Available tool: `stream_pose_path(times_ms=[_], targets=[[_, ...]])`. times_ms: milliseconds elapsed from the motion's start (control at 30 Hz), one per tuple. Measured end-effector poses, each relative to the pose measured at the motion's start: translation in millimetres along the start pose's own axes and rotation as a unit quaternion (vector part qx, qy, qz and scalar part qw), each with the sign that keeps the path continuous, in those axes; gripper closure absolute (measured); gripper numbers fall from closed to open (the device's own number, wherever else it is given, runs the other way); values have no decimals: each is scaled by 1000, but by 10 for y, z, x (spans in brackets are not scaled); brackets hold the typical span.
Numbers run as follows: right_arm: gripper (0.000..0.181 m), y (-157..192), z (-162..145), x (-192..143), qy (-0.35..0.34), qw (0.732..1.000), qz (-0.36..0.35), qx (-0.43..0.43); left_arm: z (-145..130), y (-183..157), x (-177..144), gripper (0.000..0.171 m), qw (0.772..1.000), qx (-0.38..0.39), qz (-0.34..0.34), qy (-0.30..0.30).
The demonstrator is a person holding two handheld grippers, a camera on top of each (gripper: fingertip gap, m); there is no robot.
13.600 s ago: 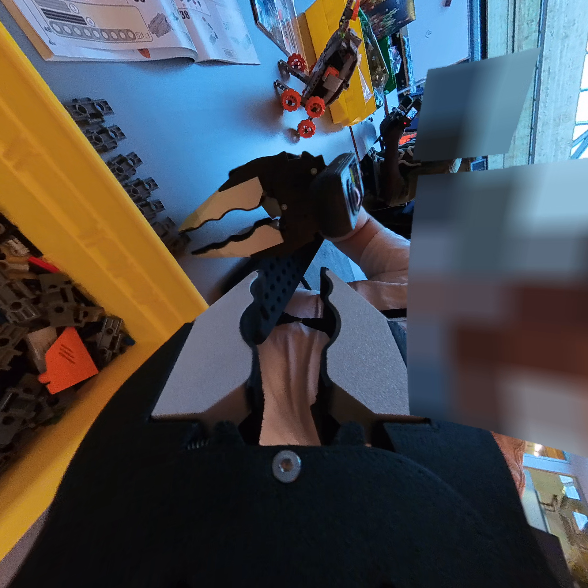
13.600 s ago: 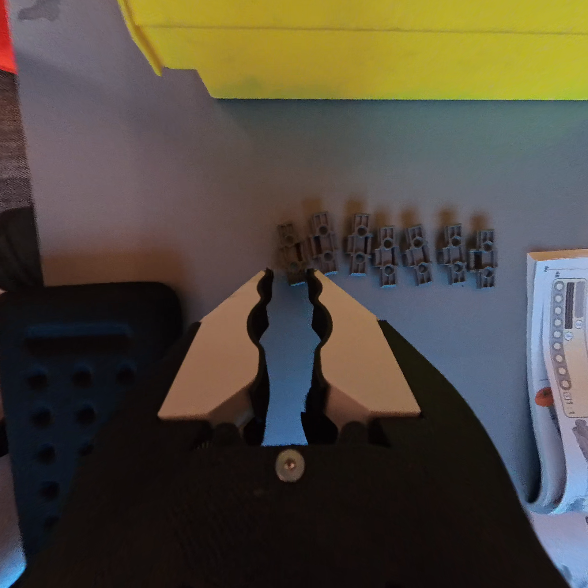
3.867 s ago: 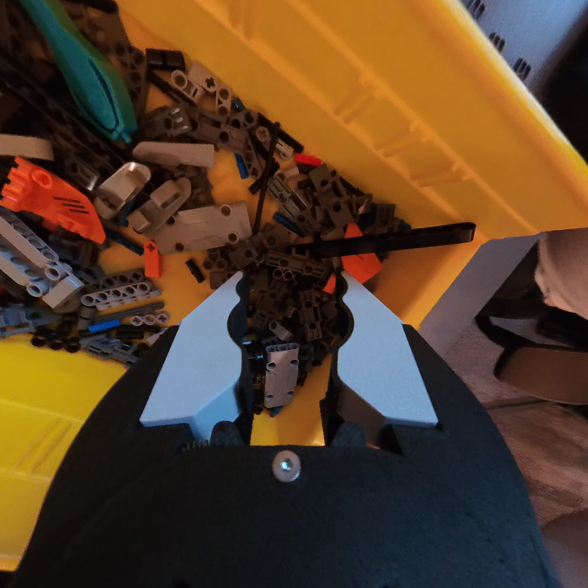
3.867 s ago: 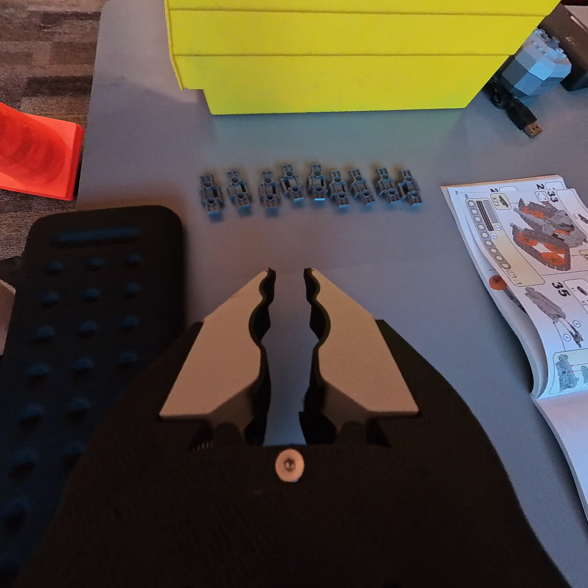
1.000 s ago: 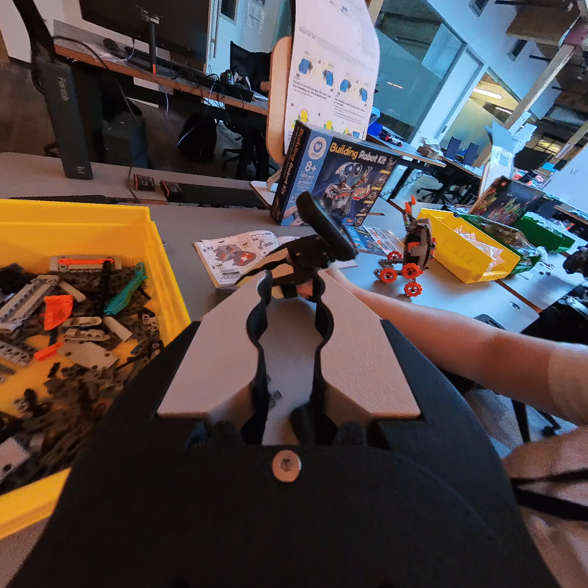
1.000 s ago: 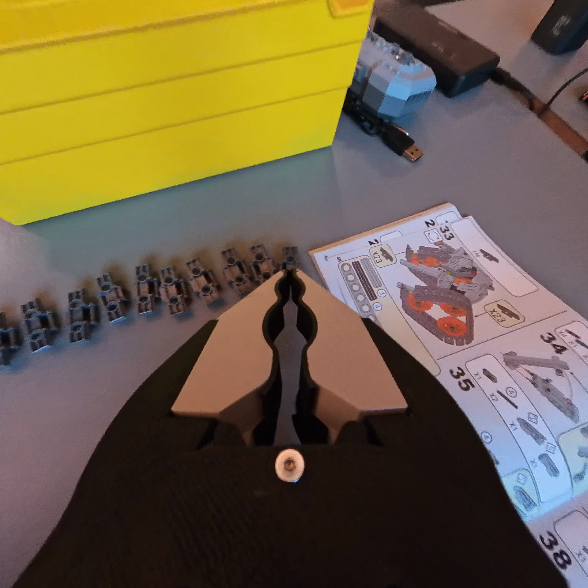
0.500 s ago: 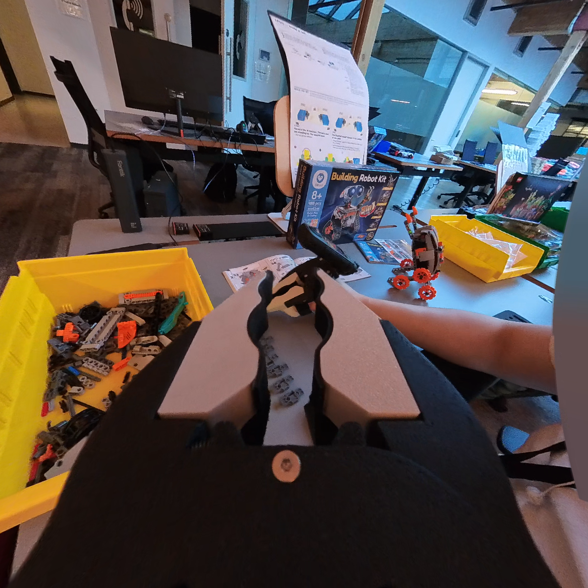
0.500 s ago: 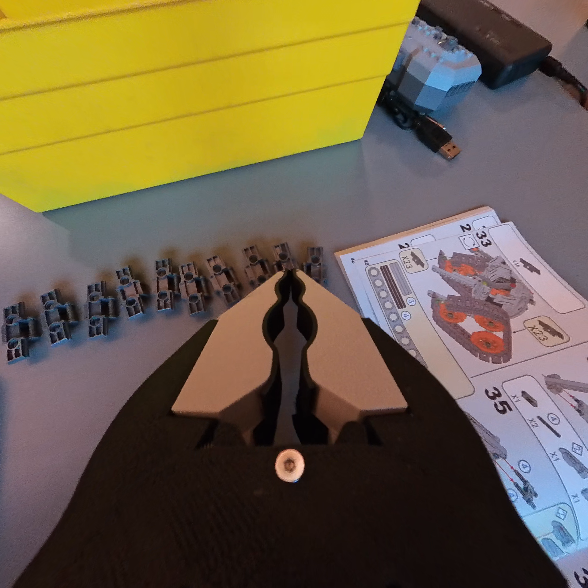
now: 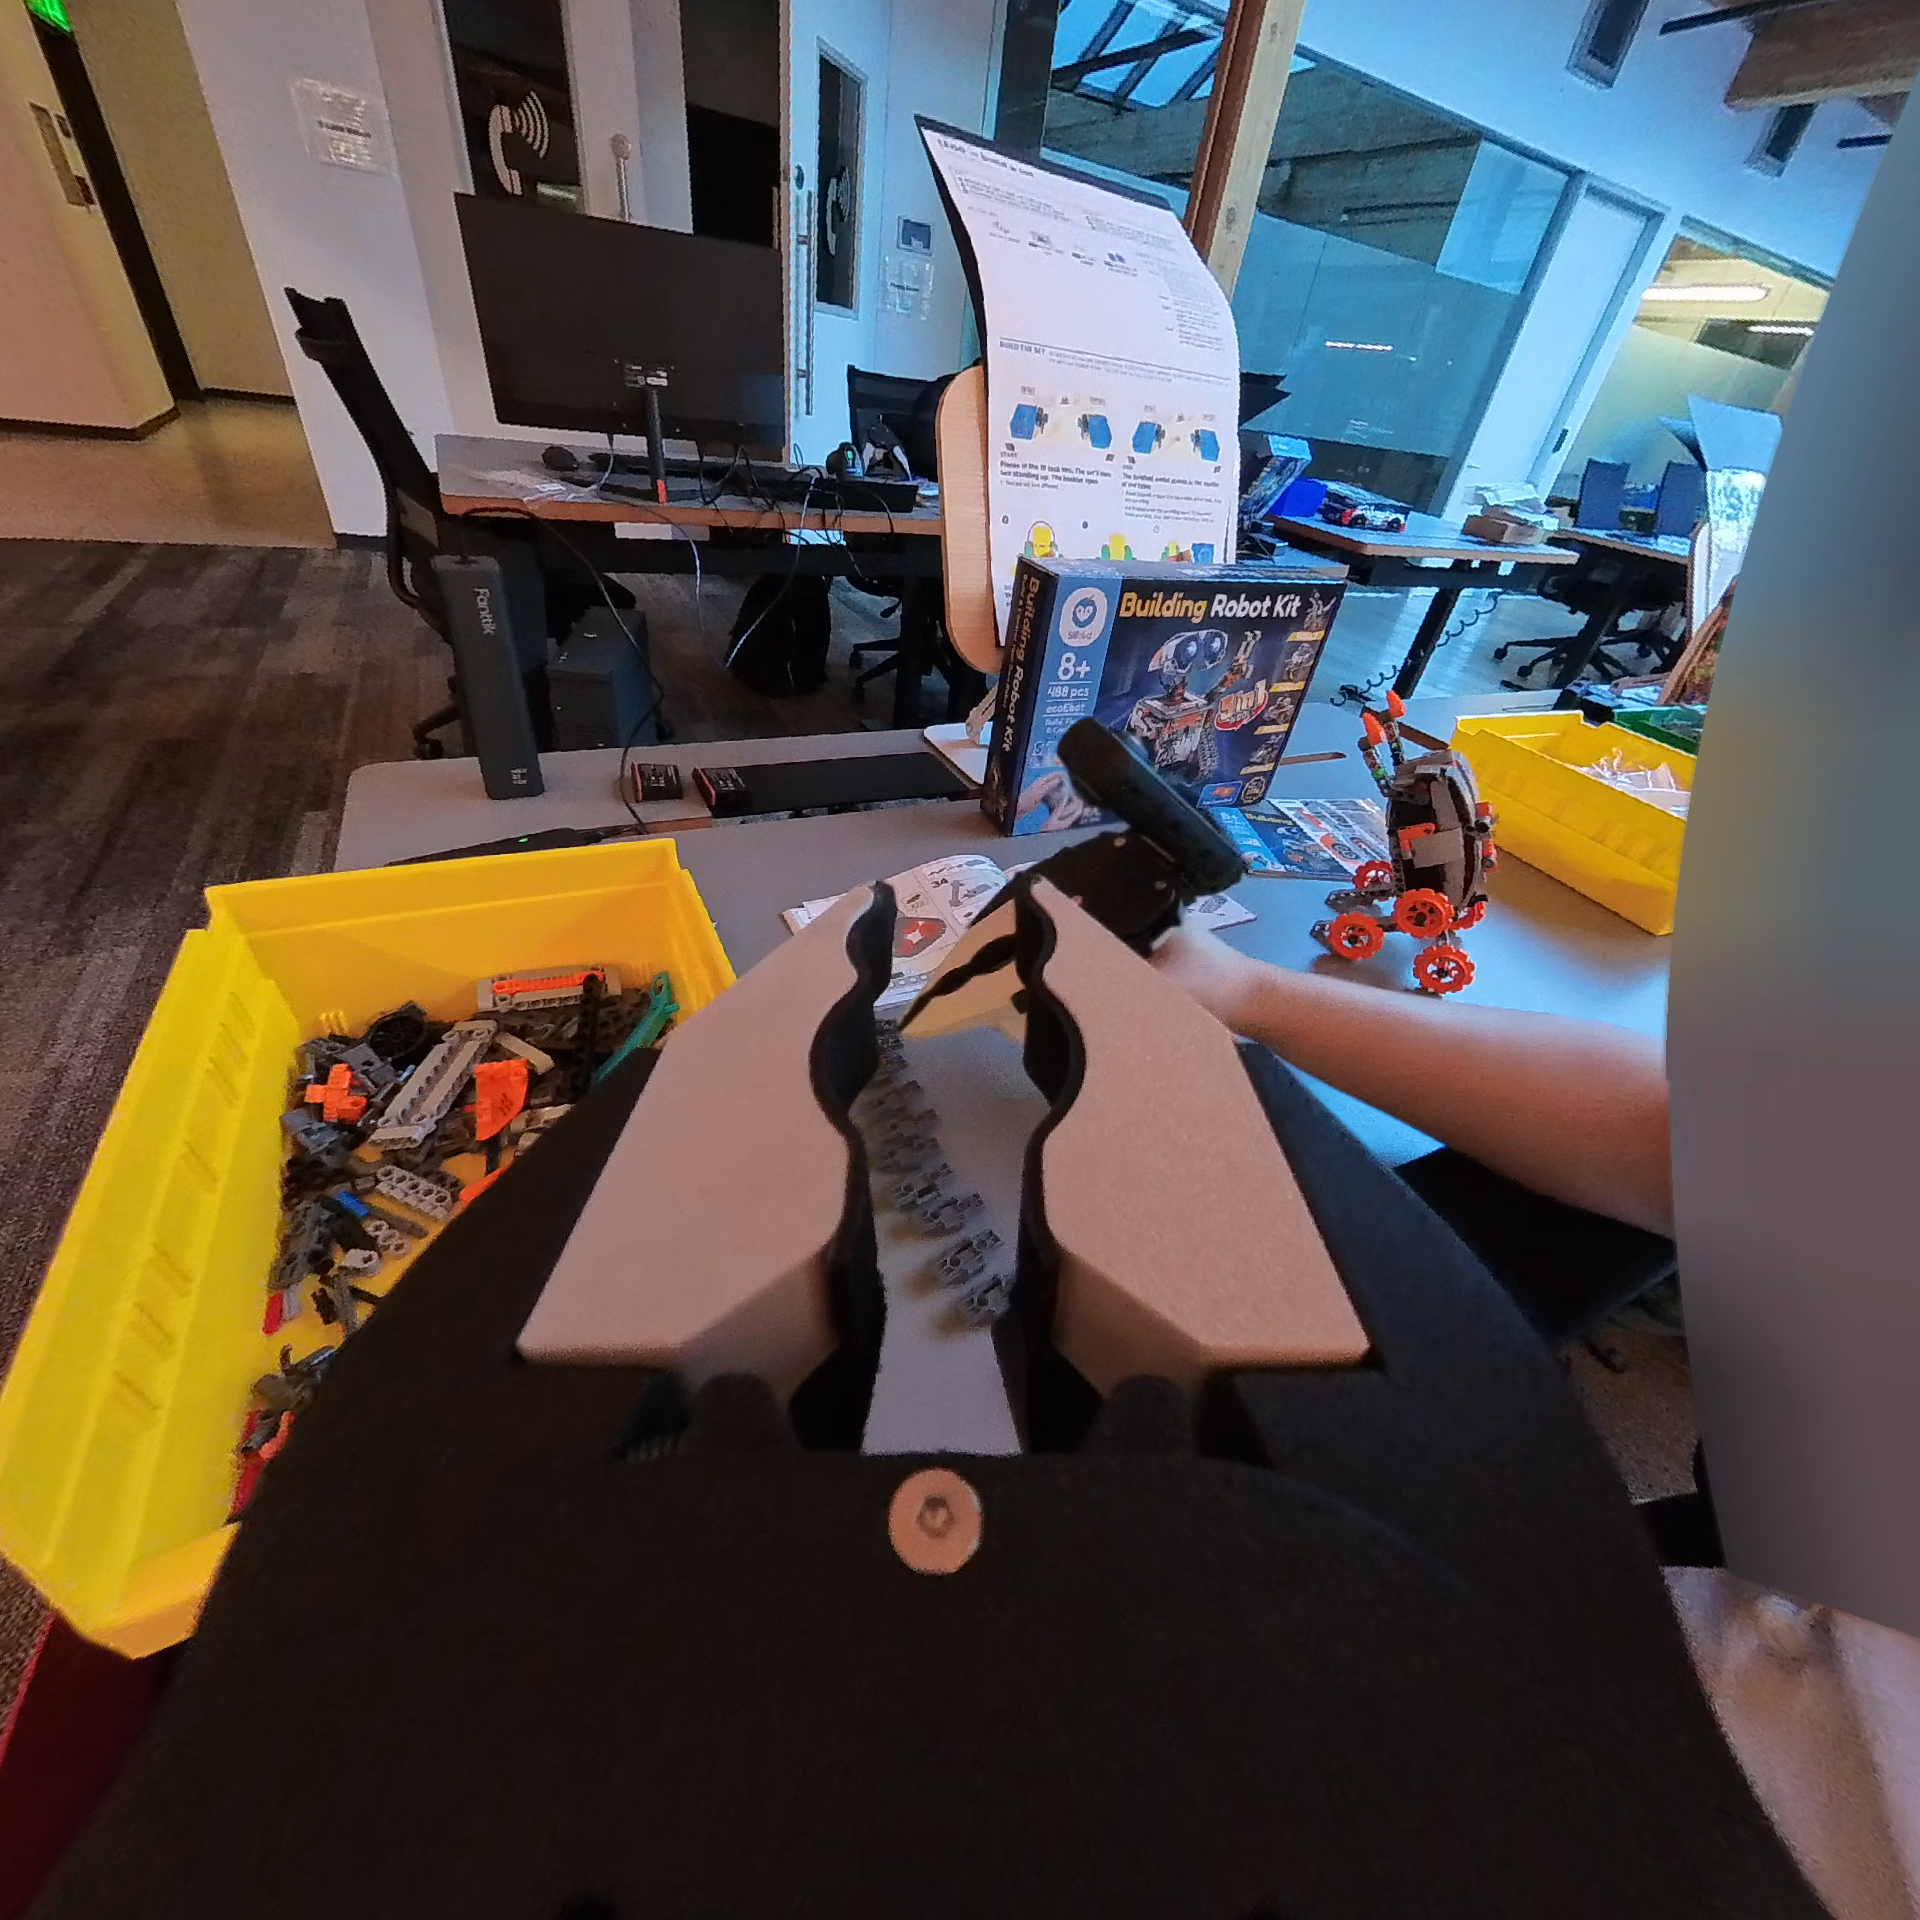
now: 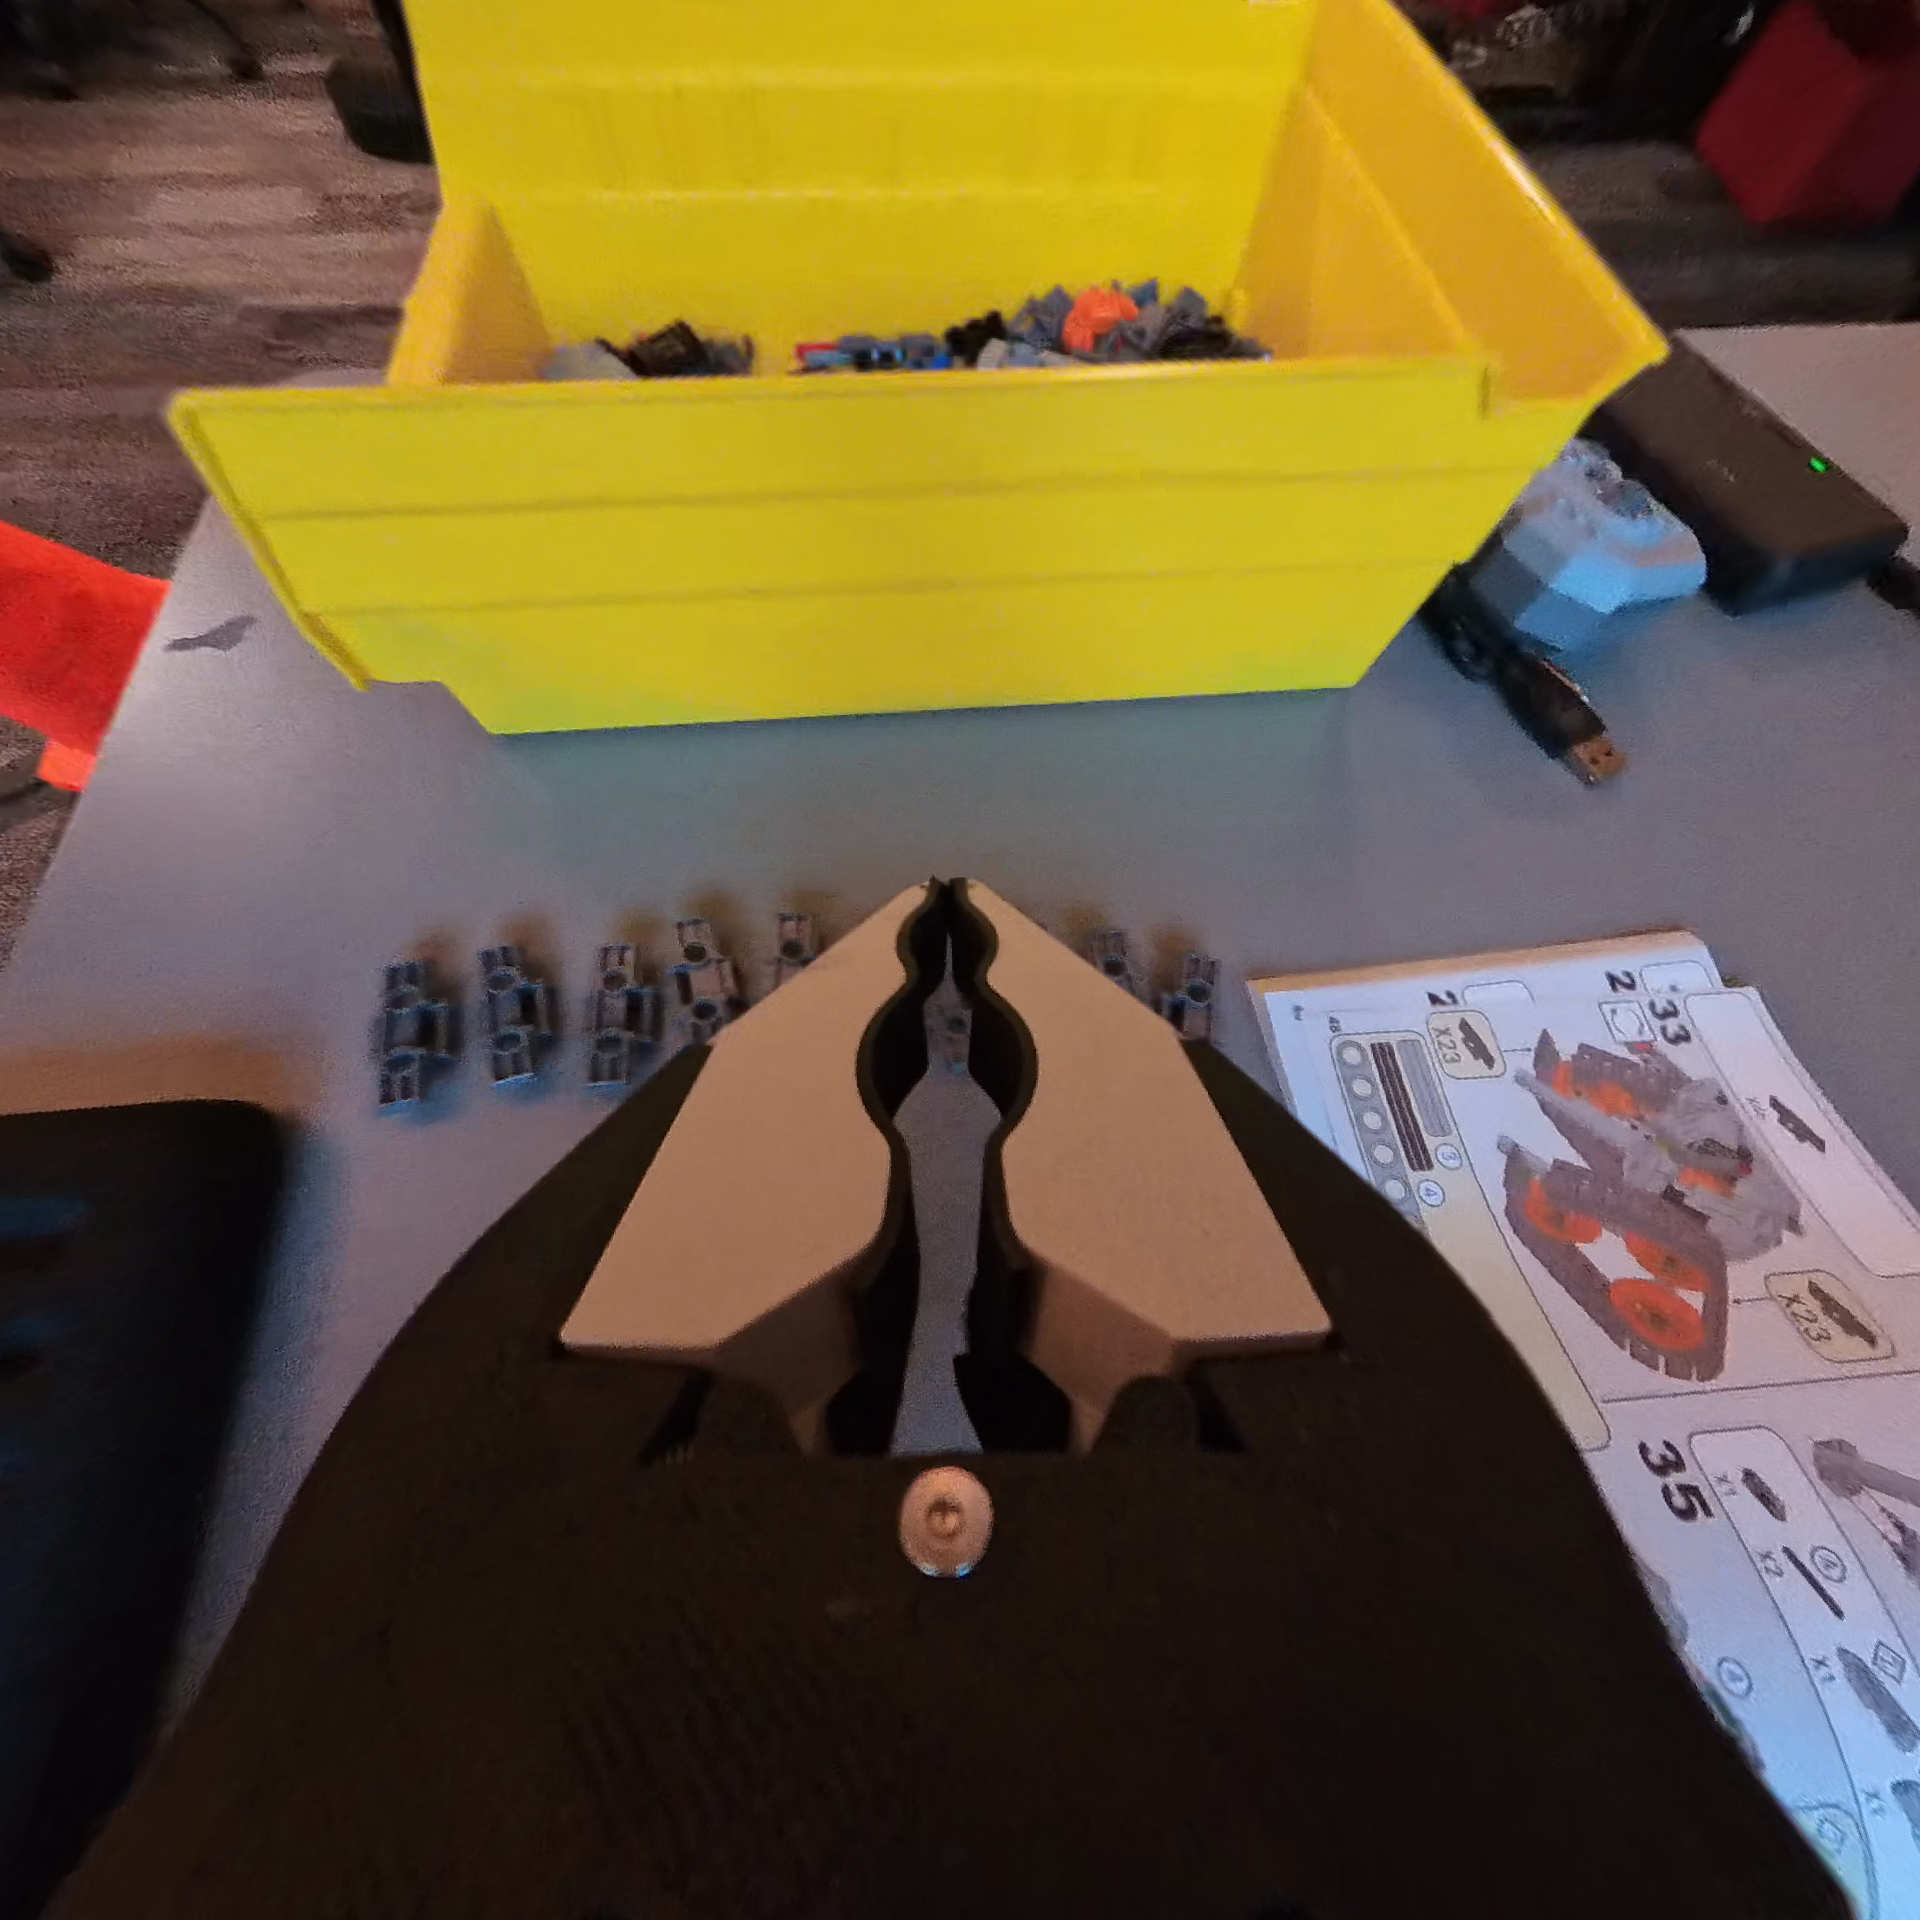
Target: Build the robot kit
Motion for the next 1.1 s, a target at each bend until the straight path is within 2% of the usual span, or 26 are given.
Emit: stream_pose_path(times_ms=[167, 300, 367, 467, 533, 600, 700, 767, 867, 1033, 1100], targets=[[181, -12, -187, 149, 62, 998, 0, 6, 29, 15, -28, 151, 1000, -7, -5, -9], [181, 67, 32, -66, -18, 1000, 14, -22, 16, 14, -51, 152, 1000, -6, -3, -10], [181, 114, 101, -115, -28, 999, 27, -14, 19, 22, -60, 153, 1000, -7, -1, -12], [181, 156, -46, 39, 12, 998, 54, 2, 42, 27, -58, 155, 1000, -13, -8, -15], [181, 162, -179, 148, 54, 997, 45, -15, 46, 19, -55, 155, 1000, -14, -13, -15], [181, 213, -112, 90, 24, 998, 36, -47, 39, 11, -61, 155, 1000, -10, -10, -11], [181, 352, 106, -48, -18, 996, 59, -62, 37, 16, -70, 155, 1000, -5, -3, -4], [181, 396, 82, 5, 7, 996, 67, -61, 53, 20, -68, 156, 1000, -8, -5, -6], [181, 363, -132, 158, 55, 994, 46, -77, 64, 9, -41, 156, 1000, -16, -18, -15], [181, 604, 175, -125, -50, 988, 68, -127, 35, 4, 4, 156, 1000, -13, -20, -3], [181, 622, 144, -55, -15, 991, 72, -109, 56, 7, 9, 156, 1000, -16, -24, -6]])
Point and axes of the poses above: each gripper's, where its closed fingertips meet, x out along the fingers, z out of its top, y = z × x across the jaws, the point moved 10 cm from there along -x, back along the fingers, and after that the axes turned 3 degrees about x, right-handed, at the moved point
